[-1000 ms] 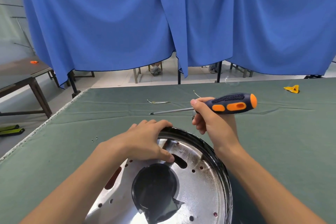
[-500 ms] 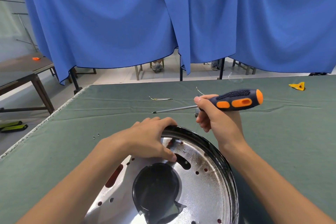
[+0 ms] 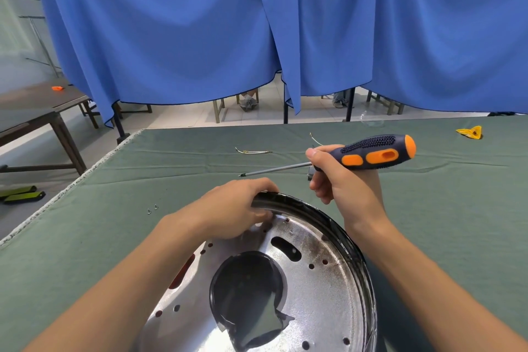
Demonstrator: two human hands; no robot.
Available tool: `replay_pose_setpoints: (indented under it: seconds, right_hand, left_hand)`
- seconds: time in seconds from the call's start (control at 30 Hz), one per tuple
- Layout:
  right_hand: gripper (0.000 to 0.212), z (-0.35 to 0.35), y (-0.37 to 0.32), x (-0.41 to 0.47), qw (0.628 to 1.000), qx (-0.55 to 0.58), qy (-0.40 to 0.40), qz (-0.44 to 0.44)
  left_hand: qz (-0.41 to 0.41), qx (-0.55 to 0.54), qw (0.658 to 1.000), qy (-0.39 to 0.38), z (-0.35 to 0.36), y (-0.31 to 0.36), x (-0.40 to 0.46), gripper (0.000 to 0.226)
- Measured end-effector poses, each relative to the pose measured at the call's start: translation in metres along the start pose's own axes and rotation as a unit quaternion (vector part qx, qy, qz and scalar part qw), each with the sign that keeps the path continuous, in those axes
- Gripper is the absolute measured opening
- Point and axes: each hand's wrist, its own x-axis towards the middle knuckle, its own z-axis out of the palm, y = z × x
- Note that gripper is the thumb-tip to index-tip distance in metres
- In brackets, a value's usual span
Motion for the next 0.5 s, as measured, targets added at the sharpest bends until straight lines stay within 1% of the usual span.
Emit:
replay_pose_setpoints:
  seconds: [0.1,0.23,0.4,0.5]
  right_hand:
    - [0.019,-0.0001,-0.0005,0.0008,1.000,0.002,0.000,-0.001]
    - [0.019,-0.0007,-0.0004,0.0010,1.000,-0.001,-0.001,-0.001]
    - [0.017,-0.0013,0.0000,0.0020,1.000,0.001,-0.003,0.000]
    - [0.016,-0.0021,0.0007,0.0021,1.000,0.000,-0.004,-0.001]
  left_hand:
    - [-0.015,0.002,1.000,0.026,0.0009,-0.0011,0.0011,0.023]
    - [-0.020,0.002,0.999,0.035,0.0003,-0.0017,0.0021,0.019]
    - [-0.043,0.009,0.998,0.053,-0.0004,-0.0031,0.0032,0.030]
    - [-0.046,0.005,0.997,0.056,-0.0008,-0.0046,0.0020,0.032]
